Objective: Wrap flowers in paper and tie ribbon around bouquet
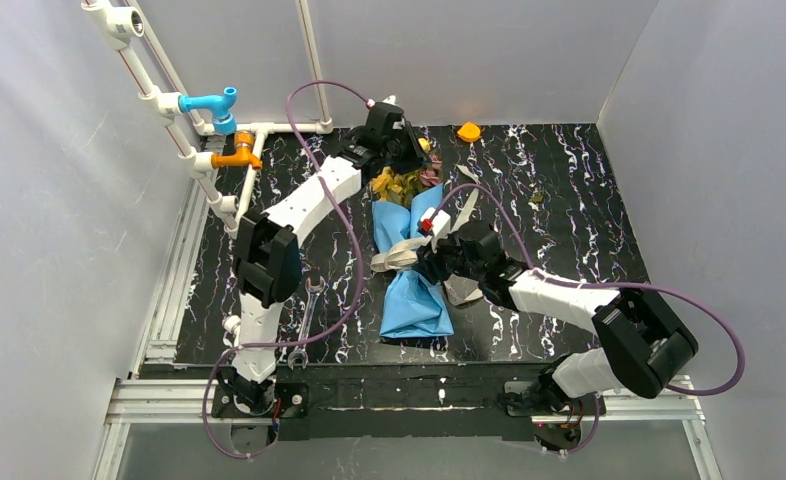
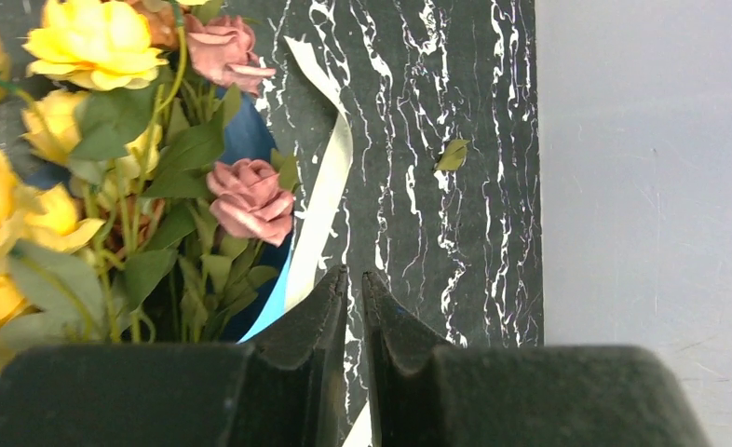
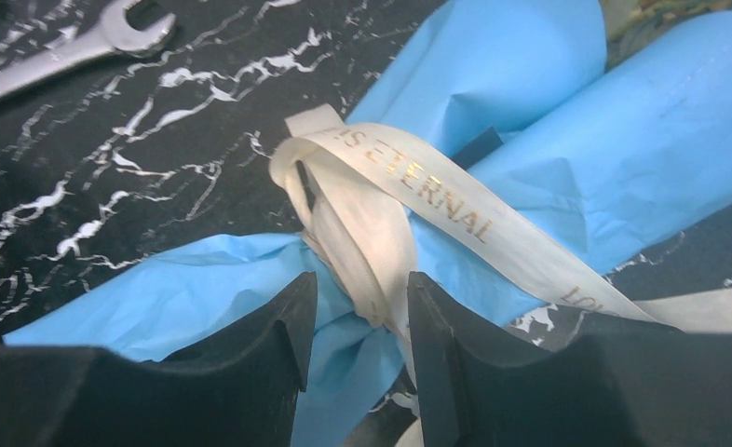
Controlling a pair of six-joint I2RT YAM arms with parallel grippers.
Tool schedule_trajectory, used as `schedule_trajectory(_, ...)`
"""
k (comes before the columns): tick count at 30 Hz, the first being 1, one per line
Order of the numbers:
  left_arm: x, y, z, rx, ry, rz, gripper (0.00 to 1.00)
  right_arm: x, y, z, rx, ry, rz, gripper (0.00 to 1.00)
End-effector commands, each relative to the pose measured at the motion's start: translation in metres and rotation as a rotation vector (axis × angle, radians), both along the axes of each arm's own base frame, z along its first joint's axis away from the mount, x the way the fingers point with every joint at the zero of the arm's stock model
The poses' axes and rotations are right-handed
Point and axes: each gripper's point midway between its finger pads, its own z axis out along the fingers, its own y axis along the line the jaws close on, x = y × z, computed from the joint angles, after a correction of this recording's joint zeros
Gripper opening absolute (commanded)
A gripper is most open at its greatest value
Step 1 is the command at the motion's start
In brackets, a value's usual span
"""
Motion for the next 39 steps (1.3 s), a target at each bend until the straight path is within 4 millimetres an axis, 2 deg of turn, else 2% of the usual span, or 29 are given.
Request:
schedule_trajectory(1, -0.017, 0.023, 0.055, -0.012, -0.109, -0.016, 0.11, 0.018, 0.001, 0.013, -0.048, -0.079, -0.042, 0.49)
schedule_trajectory(4, -0.027, 0.034, 0.049, 0.038, -0.114, -0.024, 0.11, 0.017, 0.001, 0.010, -0.067, -0.085, -0.043, 0.50)
schedule_trajectory(8, -0.040, 0.050, 0.047, 0.109, -0.133, -0.034, 0.11, 0.015, 0.004, 0.010, -0.068, -0.094, -0.038, 0.42)
schedule_trajectory(11, -0.050, 0.063, 0.048, 0.156, -0.154, -0.039, 0.11, 0.017, 0.005, 0.008, -0.081, -0.094, -0.047, 0.41)
schedule_trajectory(13, -0.058, 0.071, 0.050, 0.183, -0.169, -0.046, 0.11, 0.019, 0.005, 0.007, -0.084, -0.099, -0.057, 0.36)
schedule_trajectory(15, -0.068, 0.080, 0.047, 0.219, -0.185, -0.074, 0.11, 0.021, 0.006, 0.007, -0.084, -0.104, -0.070, 0.26)
schedule_trajectory(20, -0.093, 0.107, 0.043, 0.403, -0.297, -0.212, 0.30, 0.020, 0.009, 0.007, -0.081, -0.100, -0.070, 0.10)
schedule_trajectory(22, -0.103, 0.120, 0.037, 0.510, -0.339, -0.297, 0.36, 0.017, 0.012, 0.011, -0.066, -0.106, -0.067, 0.08)
schedule_trajectory(25, -0.113, 0.136, 0.033, 0.624, -0.370, -0.377, 0.40, 0.015, 0.013, 0.019, -0.039, -0.119, -0.072, 0.08)
schedule_trajectory(29, -0.134, 0.133, 0.022, 0.668, -0.515, -0.570, 0.44, 0.019, 0.007, 0.025, -0.010, -0.119, -0.134, 0.09)
schedule_trajectory(33, -0.152, 0.128, 0.020, 0.632, -0.733, -0.645, 0.50, 0.020, 0.002, 0.028, 0.046, -0.105, -0.200, 0.04)
schedule_trajectory(37, -0.185, 0.110, 0.001, 0.569, -0.843, -0.882, 0.52, 0.021, -0.001, 0.034, 0.107, -0.097, -0.246, 0.01)
schedule_trajectory(39, -0.196, 0.103, -0.008, 0.543, -0.924, -0.952, 0.53, 0.021, -0.001, 0.034, 0.114, -0.091, -0.252, 0.01)
